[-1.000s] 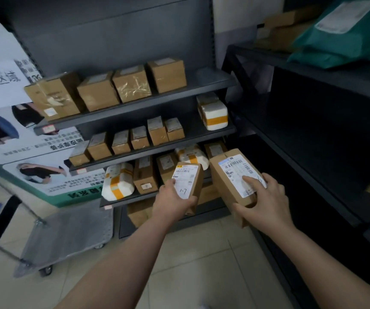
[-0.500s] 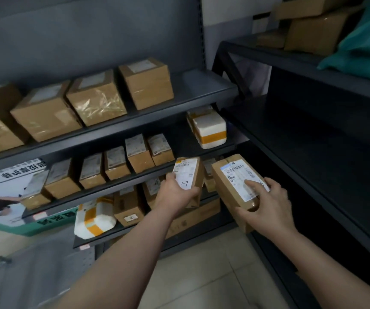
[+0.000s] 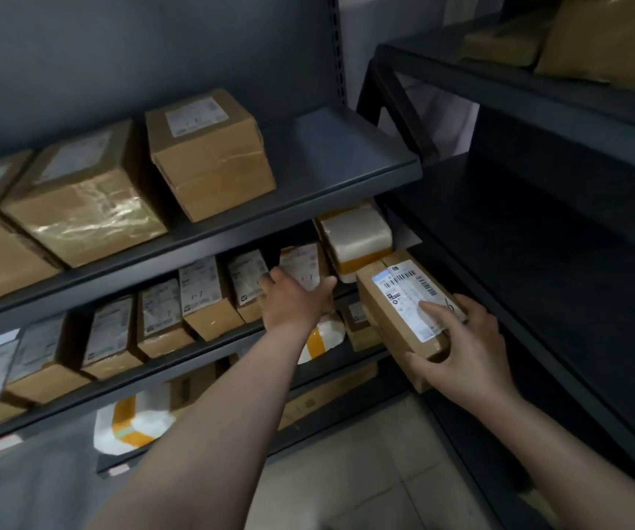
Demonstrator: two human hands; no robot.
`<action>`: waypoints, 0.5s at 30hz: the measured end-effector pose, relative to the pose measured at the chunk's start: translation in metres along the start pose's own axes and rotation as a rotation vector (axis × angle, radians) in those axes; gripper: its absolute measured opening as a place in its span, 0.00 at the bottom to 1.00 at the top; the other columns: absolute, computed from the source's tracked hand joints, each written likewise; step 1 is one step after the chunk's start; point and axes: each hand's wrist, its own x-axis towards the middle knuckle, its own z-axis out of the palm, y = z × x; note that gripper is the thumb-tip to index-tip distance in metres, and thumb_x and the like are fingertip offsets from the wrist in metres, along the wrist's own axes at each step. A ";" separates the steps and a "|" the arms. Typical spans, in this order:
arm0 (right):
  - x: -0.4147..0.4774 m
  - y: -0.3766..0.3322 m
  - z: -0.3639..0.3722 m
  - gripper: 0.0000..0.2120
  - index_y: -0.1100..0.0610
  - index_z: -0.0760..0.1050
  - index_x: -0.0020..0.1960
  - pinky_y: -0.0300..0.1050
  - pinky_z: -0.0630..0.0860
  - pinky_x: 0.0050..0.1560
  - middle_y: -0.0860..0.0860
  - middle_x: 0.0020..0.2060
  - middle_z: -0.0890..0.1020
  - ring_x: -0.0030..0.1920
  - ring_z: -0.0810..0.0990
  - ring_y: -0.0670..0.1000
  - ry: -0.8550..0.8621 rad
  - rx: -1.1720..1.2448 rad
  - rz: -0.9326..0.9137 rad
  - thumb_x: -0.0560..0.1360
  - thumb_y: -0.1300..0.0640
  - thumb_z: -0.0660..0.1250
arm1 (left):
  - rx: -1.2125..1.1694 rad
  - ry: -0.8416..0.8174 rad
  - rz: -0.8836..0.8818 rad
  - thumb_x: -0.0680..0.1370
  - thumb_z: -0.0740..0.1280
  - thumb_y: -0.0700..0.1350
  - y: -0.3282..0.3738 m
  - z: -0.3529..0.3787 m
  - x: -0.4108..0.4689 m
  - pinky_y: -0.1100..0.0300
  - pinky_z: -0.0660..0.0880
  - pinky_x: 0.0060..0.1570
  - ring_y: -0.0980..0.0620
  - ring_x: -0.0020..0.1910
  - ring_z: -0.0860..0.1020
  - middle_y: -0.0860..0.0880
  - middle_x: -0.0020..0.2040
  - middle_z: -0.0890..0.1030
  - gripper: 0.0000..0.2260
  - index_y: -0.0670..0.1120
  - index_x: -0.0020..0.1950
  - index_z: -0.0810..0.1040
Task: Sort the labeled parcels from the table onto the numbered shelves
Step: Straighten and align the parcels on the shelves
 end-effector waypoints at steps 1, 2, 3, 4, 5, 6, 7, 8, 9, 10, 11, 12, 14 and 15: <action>0.004 0.000 0.003 0.36 0.41 0.69 0.68 0.56 0.65 0.68 0.51 0.72 0.60 0.69 0.59 0.55 0.012 0.002 0.009 0.62 0.42 0.76 | 0.005 -0.014 0.048 0.71 0.68 0.67 0.001 0.003 0.008 0.43 0.68 0.66 0.36 0.71 0.65 0.40 0.73 0.62 0.42 0.44 0.75 0.58; 0.008 0.001 0.006 0.36 0.41 0.70 0.68 0.56 0.65 0.68 0.51 0.72 0.61 0.69 0.59 0.55 0.022 0.004 0.024 0.61 0.43 0.76 | 0.044 -0.057 0.111 0.72 0.68 0.66 0.000 0.007 0.015 0.43 0.66 0.66 0.37 0.71 0.64 0.41 0.74 0.60 0.40 0.46 0.75 0.60; 0.012 0.001 0.009 0.36 0.41 0.70 0.68 0.56 0.66 0.68 0.51 0.72 0.61 0.70 0.59 0.55 0.027 0.007 0.044 0.61 0.42 0.77 | 0.139 -0.120 0.190 0.74 0.67 0.64 -0.002 0.012 0.019 0.45 0.65 0.66 0.37 0.71 0.64 0.41 0.75 0.60 0.36 0.48 0.75 0.62; 0.014 0.000 0.012 0.36 0.41 0.70 0.67 0.56 0.66 0.69 0.51 0.72 0.61 0.70 0.59 0.54 0.030 0.012 0.065 0.61 0.42 0.76 | 0.261 -0.184 0.280 0.76 0.66 0.60 -0.006 0.017 0.022 0.47 0.65 0.66 0.39 0.70 0.65 0.42 0.75 0.60 0.31 0.49 0.74 0.64; 0.015 0.000 0.015 0.36 0.40 0.70 0.67 0.57 0.66 0.68 0.51 0.72 0.61 0.70 0.60 0.54 0.031 0.015 0.077 0.60 0.42 0.76 | 0.360 -0.219 0.366 0.78 0.65 0.55 -0.010 0.022 0.024 0.49 0.66 0.65 0.40 0.69 0.67 0.42 0.74 0.62 0.25 0.48 0.73 0.66; 0.015 0.000 0.019 0.36 0.40 0.70 0.67 0.57 0.66 0.68 0.51 0.72 0.61 0.70 0.60 0.55 0.030 0.018 0.077 0.60 0.42 0.76 | 0.407 -0.225 0.431 0.79 0.64 0.49 -0.014 0.026 0.027 0.51 0.68 0.62 0.41 0.66 0.69 0.43 0.73 0.65 0.22 0.47 0.72 0.67; 0.015 0.000 0.022 0.36 0.40 0.70 0.67 0.58 0.67 0.68 0.52 0.72 0.62 0.70 0.60 0.55 0.026 0.020 0.071 0.60 0.42 0.76 | 0.425 -0.212 0.469 0.79 0.63 0.43 -0.017 0.028 0.029 0.52 0.69 0.60 0.42 0.64 0.71 0.43 0.71 0.67 0.20 0.46 0.72 0.68; 0.014 0.000 0.024 0.36 0.41 0.70 0.67 0.59 0.67 0.67 0.52 0.71 0.62 0.69 0.60 0.55 0.026 0.022 0.069 0.60 0.42 0.76 | 0.440 -0.191 0.494 0.79 0.62 0.39 -0.018 0.029 0.032 0.53 0.71 0.58 0.42 0.62 0.71 0.44 0.70 0.69 0.21 0.46 0.72 0.68; 0.015 0.000 0.026 0.37 0.41 0.70 0.67 0.59 0.67 0.67 0.52 0.71 0.62 0.69 0.60 0.55 0.027 0.021 0.073 0.60 0.42 0.76 | 0.464 -0.175 0.514 0.78 0.61 0.36 -0.018 0.030 0.034 0.53 0.72 0.57 0.42 0.62 0.71 0.44 0.68 0.70 0.21 0.45 0.71 0.68; 0.015 0.001 0.027 0.37 0.41 0.70 0.67 0.59 0.67 0.67 0.52 0.71 0.62 0.69 0.60 0.55 0.025 0.021 0.086 0.60 0.42 0.76 | 0.496 -0.169 0.534 0.77 0.61 0.35 -0.016 0.029 0.037 0.52 0.73 0.56 0.42 0.62 0.71 0.43 0.67 0.71 0.21 0.44 0.70 0.69; 0.015 0.000 0.028 0.37 0.40 0.70 0.67 0.59 0.67 0.67 0.51 0.72 0.61 0.69 0.60 0.55 0.021 0.018 0.097 0.60 0.41 0.76 | 0.539 -0.172 0.550 0.77 0.60 0.34 -0.016 0.029 0.039 0.52 0.74 0.55 0.42 0.62 0.70 0.43 0.65 0.72 0.20 0.43 0.69 0.70; 0.015 0.000 0.029 0.37 0.40 0.69 0.67 0.59 0.67 0.67 0.51 0.72 0.61 0.69 0.60 0.55 0.019 0.014 0.099 0.60 0.41 0.76 | 0.573 -0.178 0.560 0.76 0.60 0.32 -0.016 0.029 0.041 0.51 0.75 0.54 0.42 0.62 0.70 0.43 0.64 0.73 0.20 0.42 0.67 0.70; 0.016 -0.002 0.028 0.37 0.40 0.70 0.68 0.59 0.67 0.67 0.52 0.72 0.61 0.69 0.60 0.54 0.021 0.008 0.092 0.60 0.41 0.76 | 0.601 -0.205 0.557 0.75 0.60 0.31 -0.017 0.031 0.047 0.50 0.75 0.56 0.42 0.64 0.69 0.42 0.67 0.70 0.23 0.41 0.69 0.67; 0.017 -0.002 0.027 0.37 0.41 0.70 0.68 0.59 0.66 0.67 0.52 0.72 0.61 0.69 0.60 0.54 0.024 0.008 0.092 0.60 0.42 0.76 | 0.620 -0.224 0.556 0.75 0.60 0.31 -0.019 0.032 0.051 0.49 0.74 0.59 0.42 0.67 0.67 0.42 0.70 0.67 0.26 0.41 0.73 0.63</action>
